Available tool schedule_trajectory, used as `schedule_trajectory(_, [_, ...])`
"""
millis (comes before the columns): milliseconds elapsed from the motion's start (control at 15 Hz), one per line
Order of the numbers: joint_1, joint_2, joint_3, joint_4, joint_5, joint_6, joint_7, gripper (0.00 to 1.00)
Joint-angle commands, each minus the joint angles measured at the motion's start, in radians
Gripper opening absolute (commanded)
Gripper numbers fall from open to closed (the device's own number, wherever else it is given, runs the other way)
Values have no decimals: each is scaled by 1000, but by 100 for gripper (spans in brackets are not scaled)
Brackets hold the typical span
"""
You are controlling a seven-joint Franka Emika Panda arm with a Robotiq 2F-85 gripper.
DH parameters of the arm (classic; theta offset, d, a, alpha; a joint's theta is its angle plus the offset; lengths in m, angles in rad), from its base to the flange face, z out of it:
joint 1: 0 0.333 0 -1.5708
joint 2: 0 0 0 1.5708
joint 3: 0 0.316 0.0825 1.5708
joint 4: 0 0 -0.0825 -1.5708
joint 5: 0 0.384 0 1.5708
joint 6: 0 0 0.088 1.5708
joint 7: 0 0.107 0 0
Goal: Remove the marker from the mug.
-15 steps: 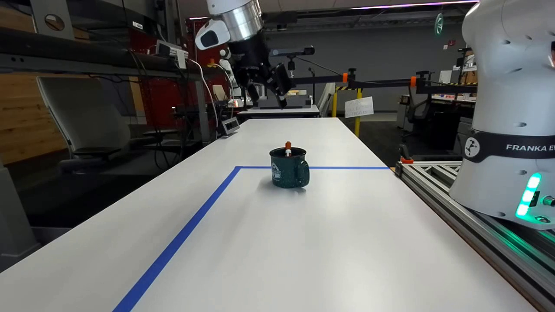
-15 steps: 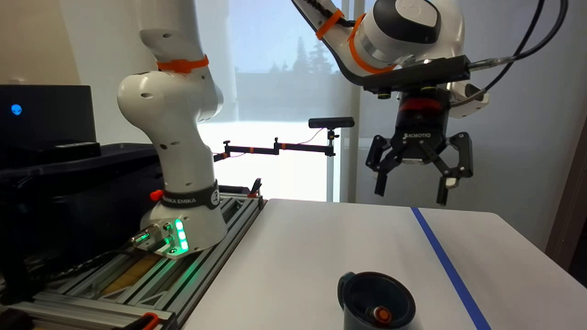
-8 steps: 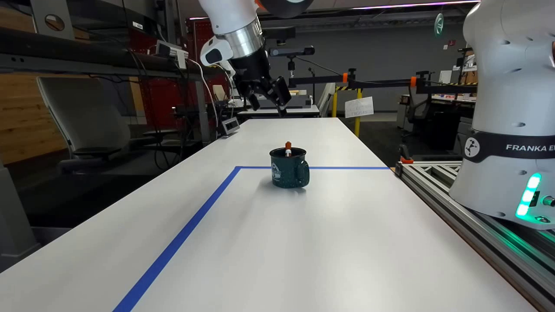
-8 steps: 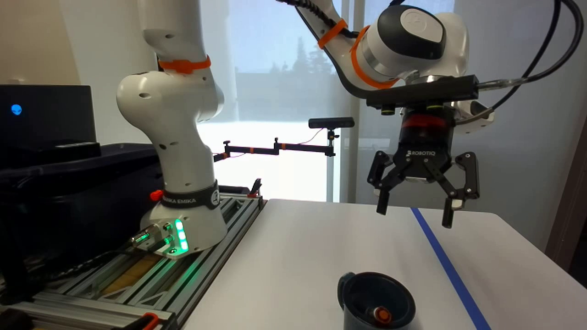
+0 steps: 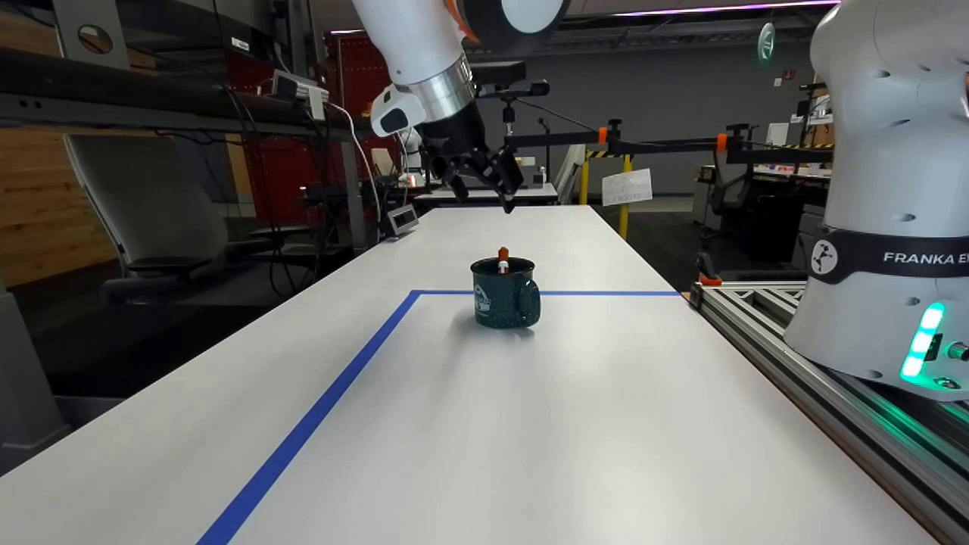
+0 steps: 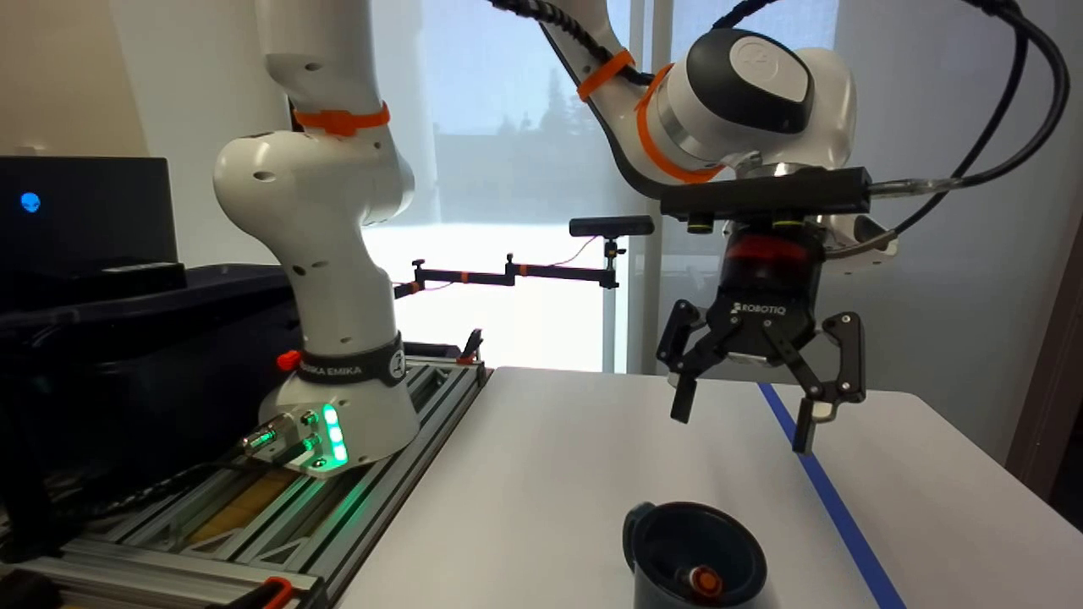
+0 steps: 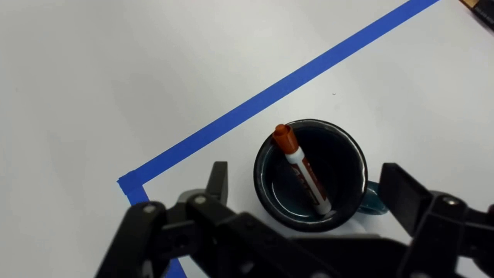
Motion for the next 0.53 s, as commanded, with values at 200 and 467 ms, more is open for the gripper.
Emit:
schedule_trajectory(200, [-38,8,-21,-63,-84,93,-57,100])
schedule_trajectory(467, [-51,32,-28,-90,-122,149,-94,100])
